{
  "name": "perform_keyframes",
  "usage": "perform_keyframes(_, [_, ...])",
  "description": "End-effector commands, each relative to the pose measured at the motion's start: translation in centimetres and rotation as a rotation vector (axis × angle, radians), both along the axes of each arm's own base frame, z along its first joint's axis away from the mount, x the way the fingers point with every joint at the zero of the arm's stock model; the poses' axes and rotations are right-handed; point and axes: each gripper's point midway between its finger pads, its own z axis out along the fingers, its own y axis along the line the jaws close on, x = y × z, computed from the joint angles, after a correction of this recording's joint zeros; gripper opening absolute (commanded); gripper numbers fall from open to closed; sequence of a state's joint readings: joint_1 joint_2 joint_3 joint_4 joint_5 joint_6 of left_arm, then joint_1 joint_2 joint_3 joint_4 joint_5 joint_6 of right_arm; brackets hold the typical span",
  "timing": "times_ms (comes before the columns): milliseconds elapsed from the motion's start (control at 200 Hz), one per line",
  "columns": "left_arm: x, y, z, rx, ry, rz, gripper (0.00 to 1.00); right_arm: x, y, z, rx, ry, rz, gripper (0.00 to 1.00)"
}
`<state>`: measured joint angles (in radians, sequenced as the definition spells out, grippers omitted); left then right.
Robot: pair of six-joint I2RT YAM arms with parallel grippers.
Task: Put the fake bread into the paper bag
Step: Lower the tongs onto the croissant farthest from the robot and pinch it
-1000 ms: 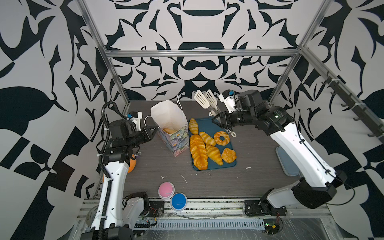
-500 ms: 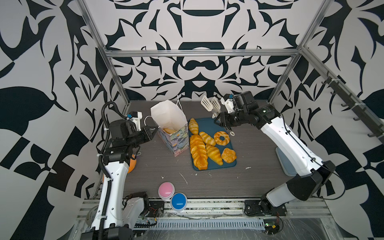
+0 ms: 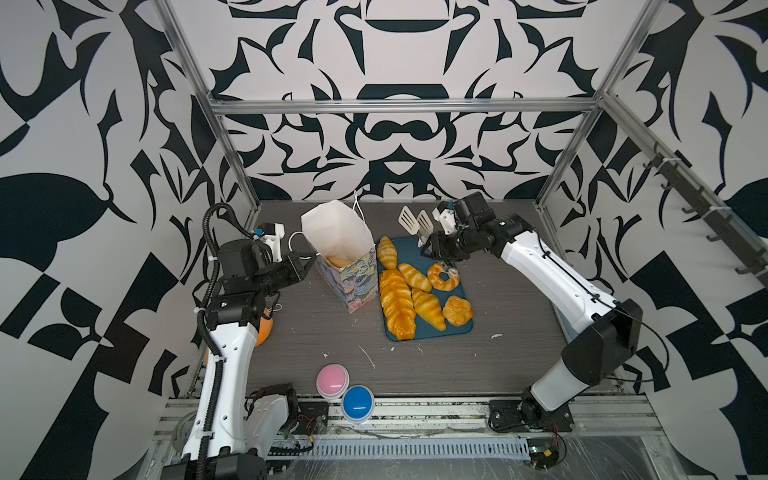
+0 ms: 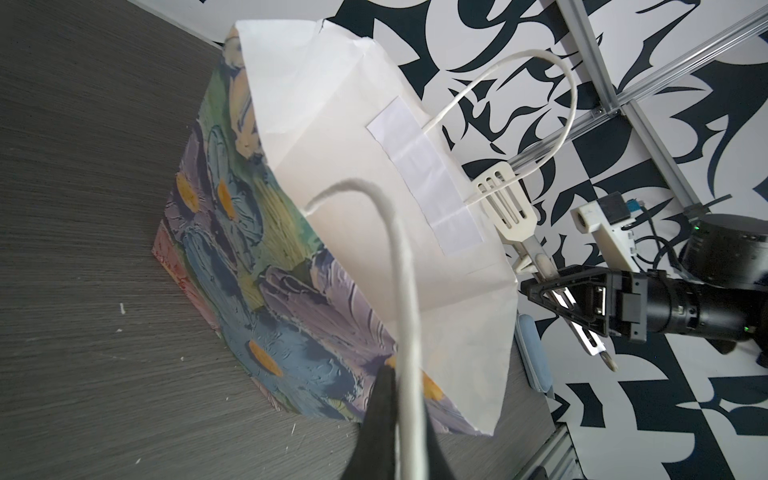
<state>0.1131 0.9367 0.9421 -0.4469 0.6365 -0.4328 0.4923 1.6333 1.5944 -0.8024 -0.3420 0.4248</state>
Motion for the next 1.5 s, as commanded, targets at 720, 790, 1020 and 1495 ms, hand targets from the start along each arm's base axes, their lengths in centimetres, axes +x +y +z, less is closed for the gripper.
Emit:
perform_keyframes(720, [-0.2,0.0,-0.1,0.007,-0.004,-0.008,0.0,2.1,2.7,-5.3,0.072,0.104,0.0,0.46])
perform_keyframes(790, [-0.2,0.0,-0.2,0.006,0.0,-0.008,0.0,2.2,2.8,-5.7,0.071,0.114,-0.002,0.46])
perform_keyframes(1020, [-0.2,0.0,-0.3,0.004,0.002,-0.01,0.0,2.6,3.4,-6.9,0.08,0.145,0.003,0.46])
perform_keyframes(1495, [-0.3,-0.1,-0.3,0.005,-0.002,-0.013,0.0,3.5,4.5,-9.2,0.083,0.205,0.015,0.47])
